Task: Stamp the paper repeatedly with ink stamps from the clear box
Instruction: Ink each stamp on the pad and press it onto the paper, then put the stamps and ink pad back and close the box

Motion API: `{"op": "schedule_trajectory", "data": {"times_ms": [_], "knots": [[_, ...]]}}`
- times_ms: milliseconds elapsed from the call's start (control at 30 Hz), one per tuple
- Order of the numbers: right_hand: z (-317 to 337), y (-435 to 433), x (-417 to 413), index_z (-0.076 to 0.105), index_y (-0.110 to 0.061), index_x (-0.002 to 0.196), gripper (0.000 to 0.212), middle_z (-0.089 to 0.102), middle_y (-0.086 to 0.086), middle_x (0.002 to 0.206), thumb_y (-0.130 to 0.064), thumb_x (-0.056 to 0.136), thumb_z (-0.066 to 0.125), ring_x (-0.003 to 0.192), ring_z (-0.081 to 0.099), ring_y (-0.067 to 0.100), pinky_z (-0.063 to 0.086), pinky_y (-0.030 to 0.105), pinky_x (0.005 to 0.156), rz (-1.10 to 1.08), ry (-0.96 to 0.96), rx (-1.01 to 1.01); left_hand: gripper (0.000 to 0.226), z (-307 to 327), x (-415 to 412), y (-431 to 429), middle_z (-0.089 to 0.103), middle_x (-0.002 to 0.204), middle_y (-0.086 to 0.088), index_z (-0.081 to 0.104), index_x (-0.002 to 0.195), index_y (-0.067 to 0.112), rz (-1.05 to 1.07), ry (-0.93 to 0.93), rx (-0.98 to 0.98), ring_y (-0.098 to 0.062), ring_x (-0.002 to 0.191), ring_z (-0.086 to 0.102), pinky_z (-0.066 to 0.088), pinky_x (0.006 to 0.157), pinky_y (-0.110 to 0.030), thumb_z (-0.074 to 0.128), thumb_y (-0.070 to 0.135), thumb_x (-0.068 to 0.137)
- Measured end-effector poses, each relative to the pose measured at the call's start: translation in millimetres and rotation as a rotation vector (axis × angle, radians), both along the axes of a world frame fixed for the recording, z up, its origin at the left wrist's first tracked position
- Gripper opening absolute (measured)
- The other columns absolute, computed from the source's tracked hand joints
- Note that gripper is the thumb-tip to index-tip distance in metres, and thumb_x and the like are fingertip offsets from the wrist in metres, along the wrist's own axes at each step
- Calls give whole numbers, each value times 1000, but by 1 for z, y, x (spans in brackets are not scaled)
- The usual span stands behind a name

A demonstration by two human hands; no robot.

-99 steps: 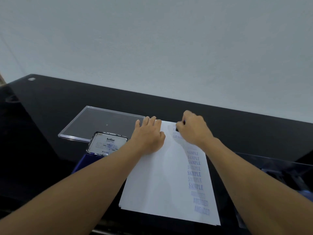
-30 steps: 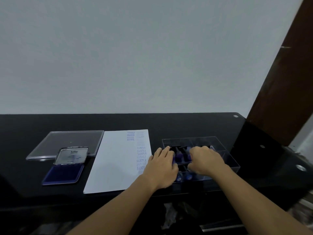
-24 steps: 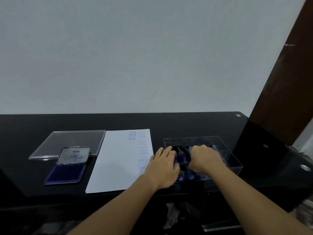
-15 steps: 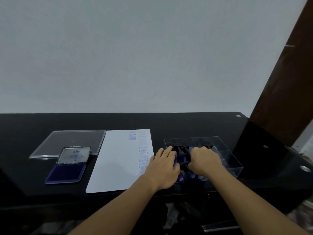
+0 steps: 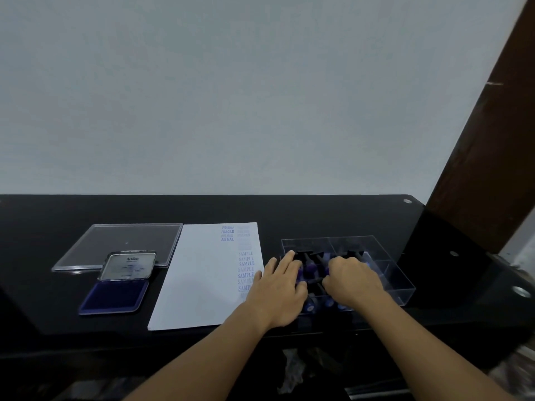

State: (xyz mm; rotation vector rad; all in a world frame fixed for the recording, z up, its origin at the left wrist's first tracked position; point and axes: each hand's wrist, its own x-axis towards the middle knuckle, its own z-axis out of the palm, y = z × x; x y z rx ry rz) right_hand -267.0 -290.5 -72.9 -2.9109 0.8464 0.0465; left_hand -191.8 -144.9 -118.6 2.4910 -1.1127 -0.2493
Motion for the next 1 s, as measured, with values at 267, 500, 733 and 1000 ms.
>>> {"op": "schedule_trajectory", "data": {"times_ms": [267, 500, 733, 1000], "knots": [[-3, 6, -11, 50, -18, 92, 13, 65, 8, 108, -30, 96, 48, 97, 59, 27, 43, 35, 74, 3, -70, 38, 59, 12, -5, 14, -9, 165, 10, 8, 158, 27, -27, 13, 64, -21, 152, -8, 5, 123, -49, 20, 48, 104], [4, 22, -19, 54, -15, 89, 12, 60, 1, 82, -26, 94, 52, 73, 54, 21, 41, 34, 62, -10, -189, 55, 55, 34, -2, 71, 20, 162, 3, 27, 152, 19, 88, -29, 14, -19, 149, 13, 17, 120, -41, 35, 39, 102], [18, 85, 6, 51, -21, 86, 7, 61, -1, 79, -22, 92, 53, 88, 47, 23, 42, 38, 67, 114, -378, 105, 51, 41, 22, 162, 34, 154, 5, 35, 148, 19, 292, 5, -122, -15, 142, 26, 29, 114, -36, 41, 36, 100], [7, 193, 75, 64, -22, 102, 11, 64, -13, 99, -22, 95, 56, 88, 57, 1, 42, 16, 66, 281, -342, 554, 20, 26, 46, 266, 60, 108, 8, 61, 110, 20, 693, 131, -417, -13, 99, 56, 43, 84, -30, 52, 27, 93]]}}
